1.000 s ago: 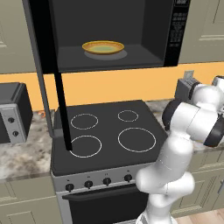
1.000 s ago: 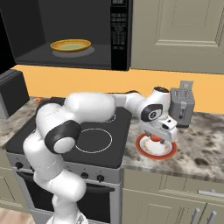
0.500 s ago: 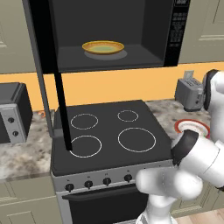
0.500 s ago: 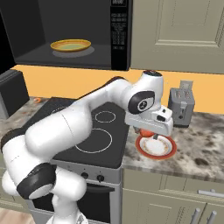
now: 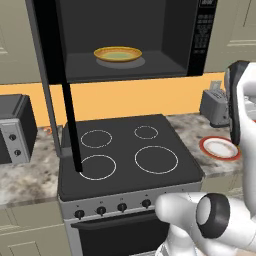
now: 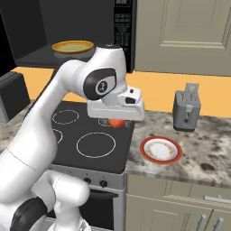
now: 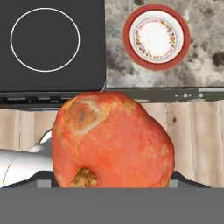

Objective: Pick the squash from the counter and place it in the microwave.

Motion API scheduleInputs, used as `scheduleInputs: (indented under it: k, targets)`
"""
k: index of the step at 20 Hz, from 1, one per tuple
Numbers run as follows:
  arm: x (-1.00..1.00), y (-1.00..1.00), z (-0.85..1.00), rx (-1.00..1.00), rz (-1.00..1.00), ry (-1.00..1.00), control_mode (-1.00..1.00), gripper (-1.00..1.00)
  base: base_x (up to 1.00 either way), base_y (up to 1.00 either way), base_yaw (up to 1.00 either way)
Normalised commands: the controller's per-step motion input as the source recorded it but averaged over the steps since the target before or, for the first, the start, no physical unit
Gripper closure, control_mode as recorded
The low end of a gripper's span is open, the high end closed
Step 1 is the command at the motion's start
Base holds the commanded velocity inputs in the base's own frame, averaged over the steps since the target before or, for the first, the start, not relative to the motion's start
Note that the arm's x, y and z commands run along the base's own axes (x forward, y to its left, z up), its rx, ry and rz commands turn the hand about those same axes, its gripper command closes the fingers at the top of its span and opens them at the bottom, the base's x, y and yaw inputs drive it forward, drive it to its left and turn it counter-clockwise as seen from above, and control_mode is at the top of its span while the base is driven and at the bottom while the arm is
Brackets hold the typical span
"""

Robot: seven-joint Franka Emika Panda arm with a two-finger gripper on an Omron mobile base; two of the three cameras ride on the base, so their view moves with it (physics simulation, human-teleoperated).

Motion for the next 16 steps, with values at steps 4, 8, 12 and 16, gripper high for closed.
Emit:
scheduleInputs:
  k: [4,8,12,16]
  targets:
    - [-0.22,1.00,0.76,-0.01,0.18,-0.01,-1.00,1.00,0.00,0.00,0.00]
    - [-0.02,1.00,0.56,0.00,0.03,-0.13,-1.00,1.00,0.00,0.00,0.00]
    - [0.00,1.00,0.23,0.05,0.00,-0.29,-1.00,1.00,0.00,0.00,0.00]
    - [0.22,1.00,0.13,0.10,-0.03,-0.35,-1.00,1.00,0.00,0.00,0.00]
